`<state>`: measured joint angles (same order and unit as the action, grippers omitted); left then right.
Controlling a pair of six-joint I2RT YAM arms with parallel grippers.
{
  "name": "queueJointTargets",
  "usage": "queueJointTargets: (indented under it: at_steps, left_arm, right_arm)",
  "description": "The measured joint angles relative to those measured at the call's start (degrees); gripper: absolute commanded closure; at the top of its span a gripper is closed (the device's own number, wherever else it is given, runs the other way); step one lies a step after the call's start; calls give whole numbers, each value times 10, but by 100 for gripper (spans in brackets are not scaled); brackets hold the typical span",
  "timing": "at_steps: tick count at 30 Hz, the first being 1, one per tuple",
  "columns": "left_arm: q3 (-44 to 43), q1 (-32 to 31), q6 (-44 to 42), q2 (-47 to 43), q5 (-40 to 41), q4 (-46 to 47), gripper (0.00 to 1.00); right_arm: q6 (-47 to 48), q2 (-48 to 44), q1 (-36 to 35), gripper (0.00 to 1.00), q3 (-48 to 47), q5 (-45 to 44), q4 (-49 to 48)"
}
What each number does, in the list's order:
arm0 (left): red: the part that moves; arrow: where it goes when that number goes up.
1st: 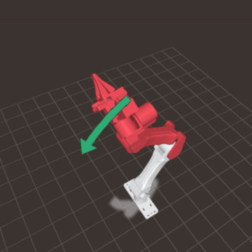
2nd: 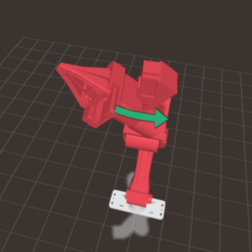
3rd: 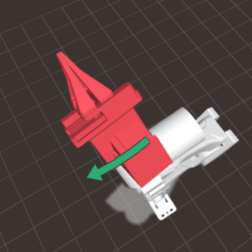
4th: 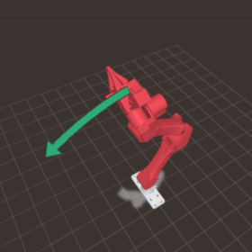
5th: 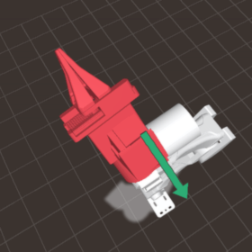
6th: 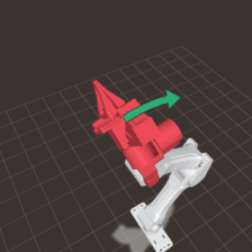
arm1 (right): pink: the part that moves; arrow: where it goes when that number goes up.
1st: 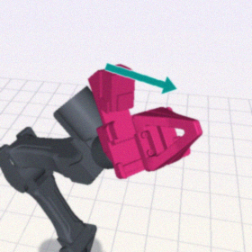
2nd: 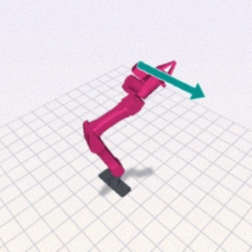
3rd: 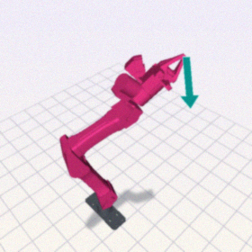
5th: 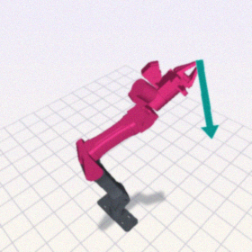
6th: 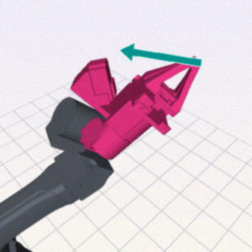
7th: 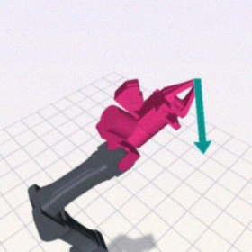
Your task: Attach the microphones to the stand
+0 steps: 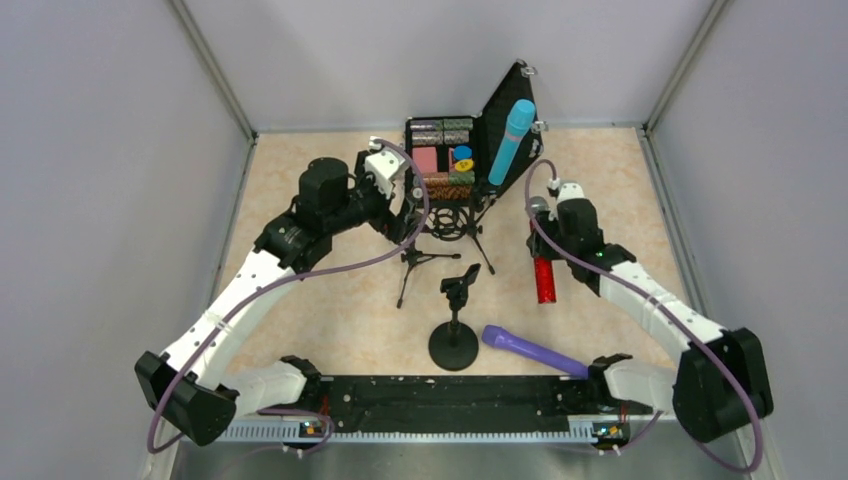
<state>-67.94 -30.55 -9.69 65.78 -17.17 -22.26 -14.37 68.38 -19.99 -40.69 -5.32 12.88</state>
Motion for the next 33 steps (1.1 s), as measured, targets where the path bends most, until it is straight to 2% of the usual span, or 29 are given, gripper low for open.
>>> queueJointTargets:
  at_steps: [6,10,15,18,23,26,33]
  left_arm:
    - [0,0,33,1,16,23,5]
    - [0,0,70,13,2,47,6]
    - [0,0,132,43,-67,81,6]
    - [0,0,179,58,-136,122,6]
    - [-8,0,266,91,-258,206,9]
    - [-10,0,316,110,-318,258,9]
    - [-20,-16,381,149,-386,322,10]
  right_arm:
    - [2,-101,0,100,26,13,-54]
    - [-3,-170,0,100,52,40,-129]
    - [-30,-231,0,100,76,75,-242]
    - [-71,-253,0,100,94,97,-331]
    - [-145,-243,0,100,103,147,-462]
    - [-193,-215,0,100,90,174,-506]
    - [-302,-99,-1,100,26,260,-618]
